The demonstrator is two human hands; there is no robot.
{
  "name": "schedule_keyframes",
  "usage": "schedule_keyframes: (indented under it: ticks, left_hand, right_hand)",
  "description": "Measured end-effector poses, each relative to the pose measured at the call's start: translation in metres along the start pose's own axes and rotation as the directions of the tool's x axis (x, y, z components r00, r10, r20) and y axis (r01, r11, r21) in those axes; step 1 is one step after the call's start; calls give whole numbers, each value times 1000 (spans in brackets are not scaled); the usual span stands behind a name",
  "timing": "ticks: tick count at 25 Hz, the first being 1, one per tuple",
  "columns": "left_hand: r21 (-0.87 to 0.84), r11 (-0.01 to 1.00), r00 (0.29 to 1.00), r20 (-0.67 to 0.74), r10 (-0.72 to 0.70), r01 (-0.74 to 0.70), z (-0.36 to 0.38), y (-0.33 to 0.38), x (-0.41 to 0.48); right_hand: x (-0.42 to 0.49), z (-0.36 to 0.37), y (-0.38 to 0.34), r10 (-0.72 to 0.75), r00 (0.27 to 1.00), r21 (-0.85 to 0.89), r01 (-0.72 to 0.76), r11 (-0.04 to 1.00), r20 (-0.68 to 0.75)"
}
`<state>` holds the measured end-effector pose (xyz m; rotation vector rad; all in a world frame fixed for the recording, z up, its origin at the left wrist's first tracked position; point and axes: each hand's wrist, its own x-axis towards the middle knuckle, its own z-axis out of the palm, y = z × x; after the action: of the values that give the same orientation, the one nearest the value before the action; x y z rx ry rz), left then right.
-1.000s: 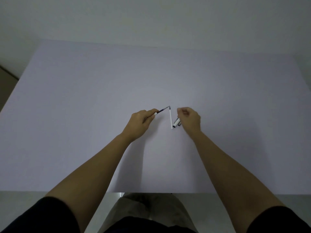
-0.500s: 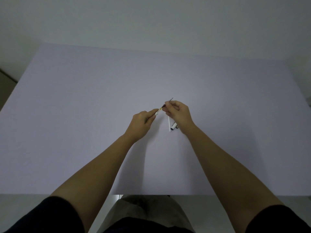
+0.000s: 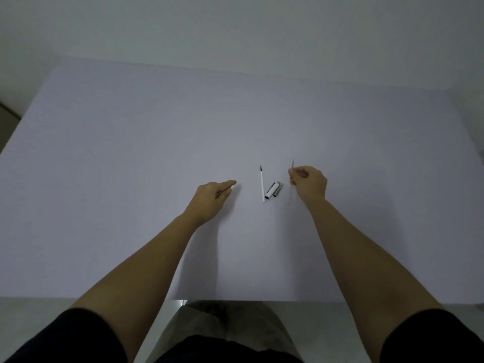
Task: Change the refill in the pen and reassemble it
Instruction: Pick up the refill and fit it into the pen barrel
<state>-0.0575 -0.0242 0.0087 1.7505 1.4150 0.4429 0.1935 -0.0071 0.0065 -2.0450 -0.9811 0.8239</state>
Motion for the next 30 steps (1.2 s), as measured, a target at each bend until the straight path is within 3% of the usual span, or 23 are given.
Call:
schedule_keyframes:
  ticks: [3,7,20,24,30]
  left_hand:
    - [-8,1000,1000,-2,1,-1,0,3,3]
    - [4,1000,1000,-12,-2,2,-1,0,4]
    - [-11,1000,1000,-11,-2,2,-1,-2,8]
    - [10,1000,999,-40,14,-14,-10,1,15]
    - [49,998,997,-62,39,-35,-24,-1,22]
  right_hand:
    - [1,-2,18,38,999,-159,-44,986,-35]
    - [1,7,25,39,999,-246,-45,968,-27]
    - [14,8,7,-49,998,-269,37,962,-36]
    - [25,24,-17,-127,989,-282,145,949,80]
    - [27,64,-38,-117,936,-502,280,818,332]
